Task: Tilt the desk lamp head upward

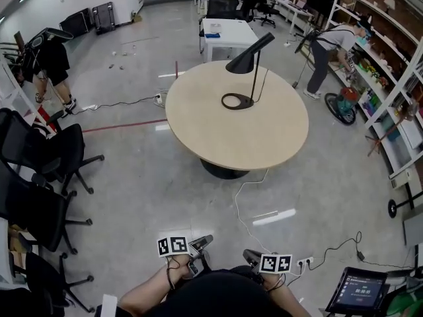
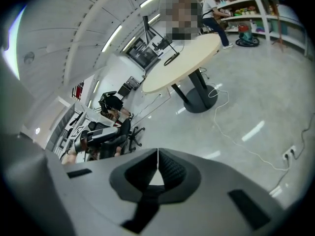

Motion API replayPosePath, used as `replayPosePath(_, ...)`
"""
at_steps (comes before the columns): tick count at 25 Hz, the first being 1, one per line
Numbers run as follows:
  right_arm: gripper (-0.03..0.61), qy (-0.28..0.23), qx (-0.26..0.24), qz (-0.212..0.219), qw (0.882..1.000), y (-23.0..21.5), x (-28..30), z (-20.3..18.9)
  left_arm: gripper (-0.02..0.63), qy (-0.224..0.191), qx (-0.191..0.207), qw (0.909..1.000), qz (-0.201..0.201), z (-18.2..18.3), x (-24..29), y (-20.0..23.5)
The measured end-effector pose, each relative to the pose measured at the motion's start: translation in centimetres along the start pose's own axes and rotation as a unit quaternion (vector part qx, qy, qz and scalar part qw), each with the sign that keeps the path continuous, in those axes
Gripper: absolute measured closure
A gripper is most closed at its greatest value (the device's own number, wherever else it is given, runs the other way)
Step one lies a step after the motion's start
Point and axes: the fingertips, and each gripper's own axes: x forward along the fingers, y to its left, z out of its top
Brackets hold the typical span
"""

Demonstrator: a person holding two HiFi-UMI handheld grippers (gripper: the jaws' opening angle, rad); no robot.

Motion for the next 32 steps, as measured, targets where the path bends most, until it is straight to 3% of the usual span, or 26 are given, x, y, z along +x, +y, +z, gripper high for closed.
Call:
replayPosePath(10,0.574,0.043,0.012,0.009,0.999,0.4,5.0,4.2,0.465,-0.027,-0.037,0.9988,0.015,6.3,1.1,1.5)
replayPosePath(18,0.574,0.055,-0.007,0.045,0.997,-0.9,8.9,14.2,0.465,-0.072,-0.046,0.9958,0.035,12.8,4.6,-0.1)
replayPosePath(24,0.574,0.059,-0.030,0.054,0.996,-3.1,10.0,21.8,0.465,-0.089,-0.013,0.9956,0.026,18.0,10.5,-4.7)
replayPosePath(28,0.574,0.064,-0.030,0.058,0.996,-5.1,10.3,25.6,0.465,-0.084,-0.001,0.9965,0.007,19.5,14.6,-7.9)
replayPosePath(32,0.574,0.062,-0.025,0.056,0.996,-6.8,10.6,28.5,0.465,-0.098,-0.016,0.9950,0.012,21.2,16.1,-8.2)
